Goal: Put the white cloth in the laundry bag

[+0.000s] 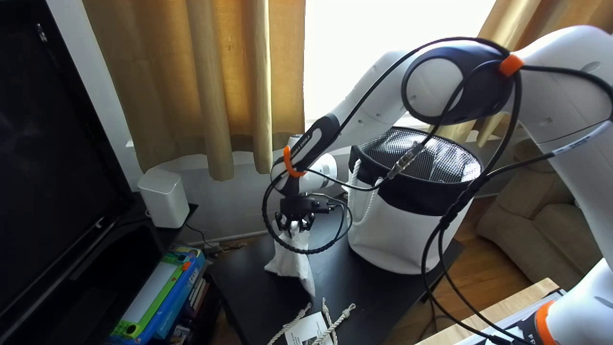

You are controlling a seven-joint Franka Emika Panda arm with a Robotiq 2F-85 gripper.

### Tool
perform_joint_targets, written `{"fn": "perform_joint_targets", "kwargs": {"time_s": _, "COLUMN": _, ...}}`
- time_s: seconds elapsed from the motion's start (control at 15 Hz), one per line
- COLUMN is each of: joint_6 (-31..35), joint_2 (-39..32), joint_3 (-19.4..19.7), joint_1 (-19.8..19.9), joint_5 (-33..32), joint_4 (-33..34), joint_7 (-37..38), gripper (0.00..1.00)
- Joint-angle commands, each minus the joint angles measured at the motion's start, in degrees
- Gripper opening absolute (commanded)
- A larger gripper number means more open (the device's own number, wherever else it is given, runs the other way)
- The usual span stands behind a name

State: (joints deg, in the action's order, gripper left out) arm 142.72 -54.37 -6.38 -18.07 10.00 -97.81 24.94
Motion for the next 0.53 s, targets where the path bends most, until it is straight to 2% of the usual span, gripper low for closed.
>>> {"fn": "perform_joint_targets", "kwargs": {"time_s": 0.0, "joint_6": -3.40, "joint_2": 13.33, "joint_3": 1.84, "joint_1": -0.60, "joint_5": 0.31, "joint_4": -9.82, "joint_7": 3.06, "gripper": 0.04}}
{"fn": "perform_joint_targets", "kwargs": {"time_s": 0.2, "joint_6": -4.93, "joint_2": 22.51, "joint_3": 2.95, "joint_1": -0.71, "joint_5": -0.15, "joint_4": -14.85, "joint_7": 5.71, "gripper": 0.04}}
{"fn": "perform_joint_targets", "kwargs": {"time_s": 0.33, "joint_6": -6.47, "joint_2": 28.16, "joint_3": 1.74, "joint_1": 0.81, "joint_5": 1.15, "joint_4": -17.77, "joint_7": 4.85, "gripper": 0.04}}
{"fn": "perform_joint_targets", "kwargs": {"time_s": 0.4, "joint_6": -5.46, "joint_2": 21.15, "joint_3": 2.05, "joint_1": 0.38, "joint_5": -0.16, "joint_4": -11.54, "joint_7": 4.40, "gripper": 0.16}}
{"fn": "perform_joint_targets", "kwargs": {"time_s": 0.47, "joint_6": -6.12, "joint_2": 23.84, "joint_3": 1.93, "joint_1": 0.61, "joint_5": -0.22, "joint_4": -13.07, "joint_7": 4.50, "gripper": 0.16}}
